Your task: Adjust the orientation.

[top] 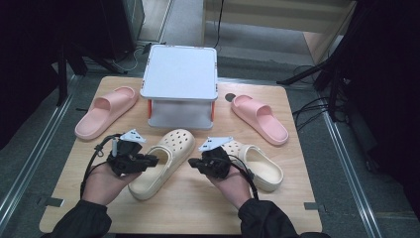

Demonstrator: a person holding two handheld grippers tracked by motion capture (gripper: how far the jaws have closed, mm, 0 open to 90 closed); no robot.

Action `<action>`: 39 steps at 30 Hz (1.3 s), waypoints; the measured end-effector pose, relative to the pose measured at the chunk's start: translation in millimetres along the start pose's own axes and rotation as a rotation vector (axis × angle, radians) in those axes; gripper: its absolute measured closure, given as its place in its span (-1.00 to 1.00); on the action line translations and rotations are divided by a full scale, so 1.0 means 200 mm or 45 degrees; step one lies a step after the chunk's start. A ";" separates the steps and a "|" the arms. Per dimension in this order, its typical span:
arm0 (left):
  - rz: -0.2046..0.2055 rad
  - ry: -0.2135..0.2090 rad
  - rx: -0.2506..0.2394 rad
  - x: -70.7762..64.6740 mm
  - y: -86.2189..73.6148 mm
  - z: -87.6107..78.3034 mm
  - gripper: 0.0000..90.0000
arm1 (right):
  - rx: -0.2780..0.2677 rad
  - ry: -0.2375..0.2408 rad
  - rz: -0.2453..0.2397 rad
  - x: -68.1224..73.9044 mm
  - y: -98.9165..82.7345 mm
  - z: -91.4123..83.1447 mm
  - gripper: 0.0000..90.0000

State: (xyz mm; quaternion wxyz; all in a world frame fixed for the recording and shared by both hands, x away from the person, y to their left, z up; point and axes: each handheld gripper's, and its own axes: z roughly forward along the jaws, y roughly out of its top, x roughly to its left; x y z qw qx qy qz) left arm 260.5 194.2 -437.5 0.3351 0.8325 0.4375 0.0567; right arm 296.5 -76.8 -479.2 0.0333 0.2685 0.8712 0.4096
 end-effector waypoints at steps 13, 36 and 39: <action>-0.071 0.093 -0.004 0.17 -0.14 -0.02 0.95 | 0.017 0.023 -0.018 0.03 0.04 0.11 1.00; -0.123 0.029 0.084 0.21 -0.23 0.06 0.98 | 0.058 0.035 -0.038 0.05 0.05 0.23 1.00; -0.112 -0.004 0.085 0.20 -0.23 0.07 0.98 | 0.059 0.026 -0.028 0.04 0.05 0.23 1.00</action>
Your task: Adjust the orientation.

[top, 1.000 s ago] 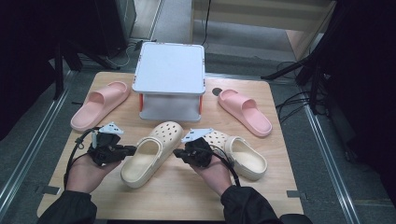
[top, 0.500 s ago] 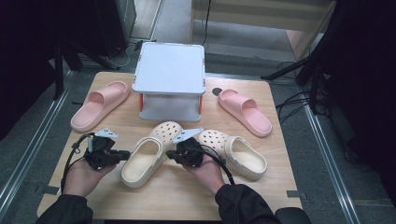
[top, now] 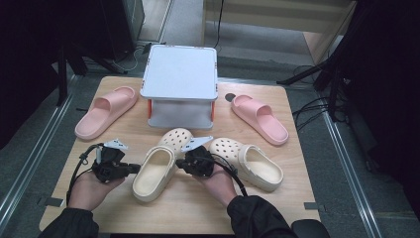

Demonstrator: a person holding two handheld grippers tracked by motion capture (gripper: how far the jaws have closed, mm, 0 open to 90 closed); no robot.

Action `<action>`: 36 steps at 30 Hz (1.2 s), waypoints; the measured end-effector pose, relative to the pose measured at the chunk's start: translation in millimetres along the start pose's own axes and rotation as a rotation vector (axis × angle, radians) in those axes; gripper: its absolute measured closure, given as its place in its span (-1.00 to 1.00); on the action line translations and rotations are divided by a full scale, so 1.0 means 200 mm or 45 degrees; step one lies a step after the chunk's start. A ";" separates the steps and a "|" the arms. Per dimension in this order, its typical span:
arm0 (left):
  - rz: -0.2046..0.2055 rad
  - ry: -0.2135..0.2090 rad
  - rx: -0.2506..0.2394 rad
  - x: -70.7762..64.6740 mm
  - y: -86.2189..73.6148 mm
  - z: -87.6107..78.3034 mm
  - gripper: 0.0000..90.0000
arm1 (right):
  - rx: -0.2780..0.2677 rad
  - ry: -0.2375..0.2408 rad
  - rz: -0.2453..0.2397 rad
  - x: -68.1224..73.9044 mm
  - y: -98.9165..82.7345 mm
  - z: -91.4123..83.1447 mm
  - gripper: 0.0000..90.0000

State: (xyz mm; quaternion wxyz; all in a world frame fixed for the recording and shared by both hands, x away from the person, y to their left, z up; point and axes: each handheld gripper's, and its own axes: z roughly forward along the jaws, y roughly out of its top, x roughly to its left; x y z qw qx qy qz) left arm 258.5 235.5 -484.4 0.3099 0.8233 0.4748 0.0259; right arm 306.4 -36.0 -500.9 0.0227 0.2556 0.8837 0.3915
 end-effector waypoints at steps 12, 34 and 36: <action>0.017 -0.095 0.011 -0.07 0.00 0.03 0.98 | -0.005 -0.016 0.023 -0.04 -0.01 -0.02 1.00; -0.010 -0.136 -0.086 -0.05 0.01 -0.02 0.55 | -0.035 -0.018 0.016 -0.07 -0.02 -0.13 0.80; -0.019 -0.131 -0.097 -0.03 0.01 -0.04 0.43 | -0.066 0.021 0.025 -0.06 -0.02 -0.17 0.71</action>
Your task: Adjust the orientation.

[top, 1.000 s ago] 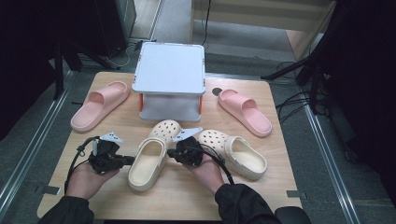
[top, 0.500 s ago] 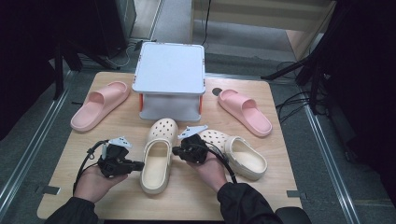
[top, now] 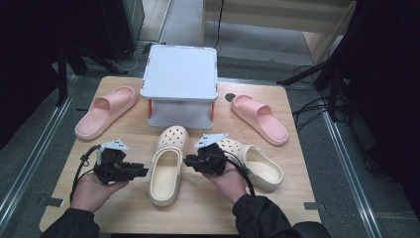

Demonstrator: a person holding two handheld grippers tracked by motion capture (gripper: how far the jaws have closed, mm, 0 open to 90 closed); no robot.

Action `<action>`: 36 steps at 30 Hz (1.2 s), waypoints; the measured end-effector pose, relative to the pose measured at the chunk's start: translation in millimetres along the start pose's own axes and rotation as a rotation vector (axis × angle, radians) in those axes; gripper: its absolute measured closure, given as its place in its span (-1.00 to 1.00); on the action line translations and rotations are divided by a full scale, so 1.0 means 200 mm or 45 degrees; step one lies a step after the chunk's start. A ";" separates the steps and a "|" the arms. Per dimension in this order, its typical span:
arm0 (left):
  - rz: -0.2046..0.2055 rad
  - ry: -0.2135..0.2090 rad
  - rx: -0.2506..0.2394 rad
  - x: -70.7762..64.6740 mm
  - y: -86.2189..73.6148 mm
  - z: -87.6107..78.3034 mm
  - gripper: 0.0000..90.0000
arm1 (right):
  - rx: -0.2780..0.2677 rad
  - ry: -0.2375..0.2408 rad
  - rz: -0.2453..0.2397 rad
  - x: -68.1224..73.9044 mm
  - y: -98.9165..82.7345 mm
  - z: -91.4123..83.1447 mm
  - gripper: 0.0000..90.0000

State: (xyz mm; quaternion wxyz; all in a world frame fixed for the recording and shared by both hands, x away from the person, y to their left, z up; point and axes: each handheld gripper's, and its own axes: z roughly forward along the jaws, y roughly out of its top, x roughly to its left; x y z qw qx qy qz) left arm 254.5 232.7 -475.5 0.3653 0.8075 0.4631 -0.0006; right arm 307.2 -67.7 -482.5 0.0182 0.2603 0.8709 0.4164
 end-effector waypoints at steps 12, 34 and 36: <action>0.042 0.027 -0.001 0.03 0.05 0.00 0.04 | 0.008 0.059 -0.049 0.06 -0.03 -0.24 0.34; 0.064 0.007 -0.011 0.10 0.14 0.02 -0.06 | -0.021 -0.042 0.016 -0.03 -0.21 -0.59 0.31; 0.066 0.004 -0.007 0.10 0.14 0.03 -0.06 | -0.016 -0.049 0.016 -0.03 -0.22 -0.60 0.31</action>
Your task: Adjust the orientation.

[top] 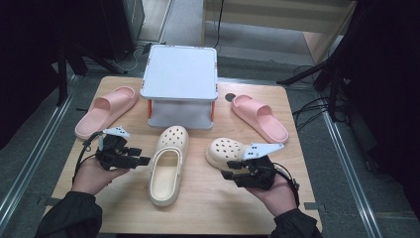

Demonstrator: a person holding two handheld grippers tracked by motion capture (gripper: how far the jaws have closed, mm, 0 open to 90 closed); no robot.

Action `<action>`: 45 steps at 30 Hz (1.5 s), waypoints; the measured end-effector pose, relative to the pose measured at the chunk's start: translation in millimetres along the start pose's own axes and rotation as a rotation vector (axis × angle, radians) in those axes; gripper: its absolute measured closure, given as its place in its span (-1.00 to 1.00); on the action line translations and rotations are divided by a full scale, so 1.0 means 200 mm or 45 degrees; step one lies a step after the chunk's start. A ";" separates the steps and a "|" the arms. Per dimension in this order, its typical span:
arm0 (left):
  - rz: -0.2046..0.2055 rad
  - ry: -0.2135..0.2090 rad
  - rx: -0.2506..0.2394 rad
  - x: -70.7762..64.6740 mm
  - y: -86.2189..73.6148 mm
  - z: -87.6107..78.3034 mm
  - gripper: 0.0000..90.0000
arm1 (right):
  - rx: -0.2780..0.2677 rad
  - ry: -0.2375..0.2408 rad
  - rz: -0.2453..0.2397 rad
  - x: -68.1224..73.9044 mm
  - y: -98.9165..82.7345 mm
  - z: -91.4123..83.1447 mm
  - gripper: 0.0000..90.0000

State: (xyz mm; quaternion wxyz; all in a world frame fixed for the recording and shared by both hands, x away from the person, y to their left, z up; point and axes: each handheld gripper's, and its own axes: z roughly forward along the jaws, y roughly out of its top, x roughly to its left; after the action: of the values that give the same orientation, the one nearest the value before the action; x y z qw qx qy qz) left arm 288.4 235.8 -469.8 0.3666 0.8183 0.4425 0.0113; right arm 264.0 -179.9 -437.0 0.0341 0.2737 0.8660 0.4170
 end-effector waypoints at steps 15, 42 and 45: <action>-0.002 0.003 0.011 0.01 0.01 0.01 -0.13 | 0.026 -0.124 0.080 -0.15 -0.14 -0.16 0.24; -0.015 0.018 0.026 0.00 0.00 0.03 -0.13 | 0.196 -0.122 0.106 -0.29 -0.10 0.09 0.72; -0.018 0.025 0.021 -0.01 0.00 0.03 -0.13 | 0.165 -0.122 0.137 -0.28 -0.08 0.09 0.72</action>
State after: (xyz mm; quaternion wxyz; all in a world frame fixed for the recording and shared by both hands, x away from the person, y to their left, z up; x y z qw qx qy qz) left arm 289.5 232.1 -473.3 0.3556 0.8181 0.4519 0.0130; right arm 310.2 -204.5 -469.5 0.0354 0.3411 0.8726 0.3477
